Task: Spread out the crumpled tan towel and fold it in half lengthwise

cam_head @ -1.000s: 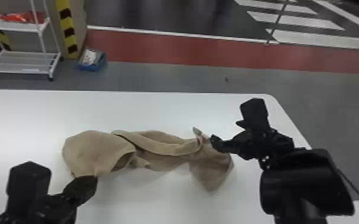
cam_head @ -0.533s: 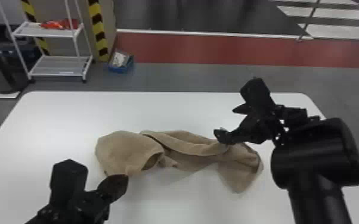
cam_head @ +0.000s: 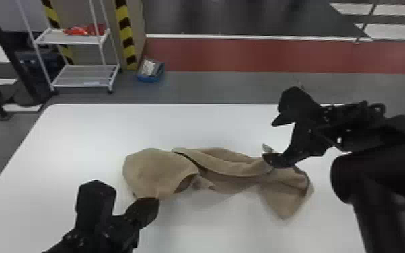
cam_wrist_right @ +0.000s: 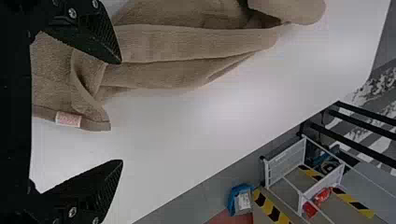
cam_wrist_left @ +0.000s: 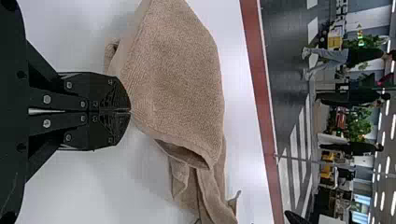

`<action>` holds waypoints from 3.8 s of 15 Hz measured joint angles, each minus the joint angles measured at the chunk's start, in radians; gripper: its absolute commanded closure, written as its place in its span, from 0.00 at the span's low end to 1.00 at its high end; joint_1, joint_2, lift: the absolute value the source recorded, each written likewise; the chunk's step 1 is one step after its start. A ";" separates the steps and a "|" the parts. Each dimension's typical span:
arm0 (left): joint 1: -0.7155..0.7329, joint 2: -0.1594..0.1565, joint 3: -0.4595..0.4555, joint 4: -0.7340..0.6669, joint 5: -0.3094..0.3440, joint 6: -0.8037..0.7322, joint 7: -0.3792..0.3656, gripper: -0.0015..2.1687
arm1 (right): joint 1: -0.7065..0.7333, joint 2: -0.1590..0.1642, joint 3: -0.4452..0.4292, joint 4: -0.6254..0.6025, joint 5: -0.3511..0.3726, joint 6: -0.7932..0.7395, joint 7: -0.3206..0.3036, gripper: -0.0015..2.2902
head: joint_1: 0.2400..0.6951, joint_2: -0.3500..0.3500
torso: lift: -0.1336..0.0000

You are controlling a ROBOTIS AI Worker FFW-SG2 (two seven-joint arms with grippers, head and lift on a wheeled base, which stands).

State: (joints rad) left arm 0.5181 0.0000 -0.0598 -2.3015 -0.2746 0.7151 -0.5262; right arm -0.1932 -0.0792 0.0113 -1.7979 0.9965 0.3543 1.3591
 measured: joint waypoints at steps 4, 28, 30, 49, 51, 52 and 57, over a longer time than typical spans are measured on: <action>0.001 0.000 -0.002 0.003 -0.001 -0.001 0.000 0.58 | -0.006 -0.079 -0.002 0.055 0.053 -0.125 0.000 0.09 | 1.00 0.37 | 0.07; 0.016 0.000 -0.013 0.015 -0.008 -0.024 0.011 0.58 | -0.120 -0.004 0.085 0.334 0.173 -0.164 0.000 0.42 | 1.00 0.42 | 0.07; 0.017 0.000 -0.011 0.015 -0.008 -0.029 0.011 0.58 | -0.121 -0.002 0.077 0.337 0.170 -0.165 0.000 0.62 | 1.00 0.42 | 0.07; -0.047 0.000 -0.001 0.060 0.004 -0.038 0.009 0.58 | 0.502 -0.096 -0.271 -0.329 -0.084 -0.362 0.002 0.02 | 1.00 0.25 | 0.07; -0.058 0.000 -0.003 0.074 0.007 -0.038 0.008 0.58 | 0.540 -0.096 -0.305 -0.364 -0.107 -0.358 0.005 0.01 | 1.00 0.20 | 0.07; -0.062 0.000 -0.003 0.079 0.007 -0.038 0.008 0.58 | 0.541 -0.096 -0.317 -0.375 -0.126 -0.352 0.005 0.01 | 1.00 0.20 | 0.07; -0.066 0.000 0.002 0.083 0.010 -0.039 0.003 0.58 | 0.419 -0.087 -0.319 -0.360 -0.229 -0.169 0.005 0.02 | 1.00 0.21 | 0.07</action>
State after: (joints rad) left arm 0.4525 0.0000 -0.0582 -2.2181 -0.2641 0.6761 -0.5231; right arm 0.2258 -0.1657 -0.3081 -2.1575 0.7678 0.1854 1.3637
